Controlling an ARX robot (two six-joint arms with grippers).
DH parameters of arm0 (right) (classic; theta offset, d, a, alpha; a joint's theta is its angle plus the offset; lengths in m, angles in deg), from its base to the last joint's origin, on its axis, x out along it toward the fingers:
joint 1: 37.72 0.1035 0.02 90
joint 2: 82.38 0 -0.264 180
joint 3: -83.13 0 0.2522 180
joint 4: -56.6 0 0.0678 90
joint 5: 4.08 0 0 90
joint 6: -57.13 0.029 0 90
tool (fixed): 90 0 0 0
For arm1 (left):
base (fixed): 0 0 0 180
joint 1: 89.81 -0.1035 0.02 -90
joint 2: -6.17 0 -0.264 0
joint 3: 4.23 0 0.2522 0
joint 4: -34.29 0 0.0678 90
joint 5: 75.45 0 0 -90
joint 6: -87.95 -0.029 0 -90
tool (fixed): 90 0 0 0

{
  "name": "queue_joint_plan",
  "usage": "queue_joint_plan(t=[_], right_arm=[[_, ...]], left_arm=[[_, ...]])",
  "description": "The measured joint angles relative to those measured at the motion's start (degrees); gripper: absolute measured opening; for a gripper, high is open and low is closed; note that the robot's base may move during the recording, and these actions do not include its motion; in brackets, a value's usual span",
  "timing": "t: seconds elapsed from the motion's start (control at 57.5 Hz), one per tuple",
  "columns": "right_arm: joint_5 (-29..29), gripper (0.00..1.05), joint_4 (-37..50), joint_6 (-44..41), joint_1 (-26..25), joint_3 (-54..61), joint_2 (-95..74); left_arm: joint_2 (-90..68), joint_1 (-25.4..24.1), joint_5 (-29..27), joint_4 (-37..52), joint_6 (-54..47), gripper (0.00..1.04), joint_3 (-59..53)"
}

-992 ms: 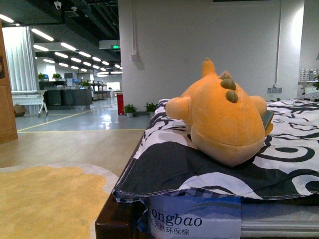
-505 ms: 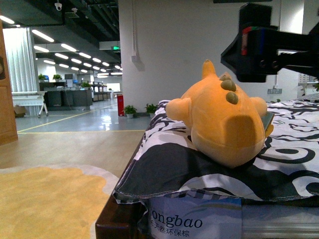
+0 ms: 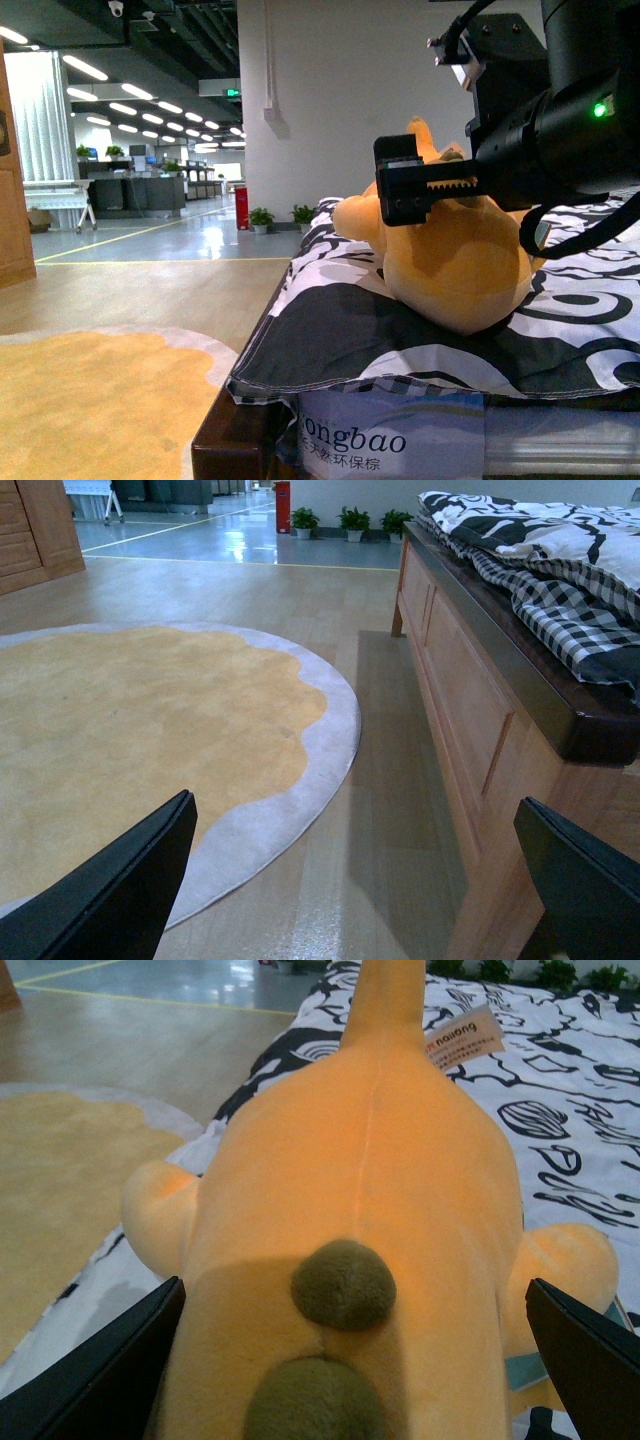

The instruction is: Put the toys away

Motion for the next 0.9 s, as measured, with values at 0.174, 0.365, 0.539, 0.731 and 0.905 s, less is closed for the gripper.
queue_joint_plan(t=[0.174, 0.365, 0.539, 0.731, 0.905], right_arm=[[-0.92, 1.04, -1.07, 2.05, -1.11, 0.92, -1.09], [-3.17, 1.04, -0.02, 4.22, -0.13, 4.76, -1.09], [-3.08, 0.81, 0.55, 4.72, 1.11, 5.44, -0.96], [-3.17, 0.55, 0.24, 5.03, 2.25, 5.44, 0.85], [-7.15, 0.28, -1.84, 6.51, 1.68, 5.31, 6.19]], left_arm=[[0.0, 0.0, 0.0, 0.0, 0.02, 0.99, 0.0], [0.0, 0.0, 0.0, 0.0, 0.0, 0.99, 0.0], [0.0, 0.0, 0.0, 0.0, 0.02, 0.99, 0.0], [0.0, 0.0, 0.0, 0.0, 0.0, 0.99, 0.0], [0.0, 0.0, 0.0, 0.0, 0.0, 0.99, 0.0]])
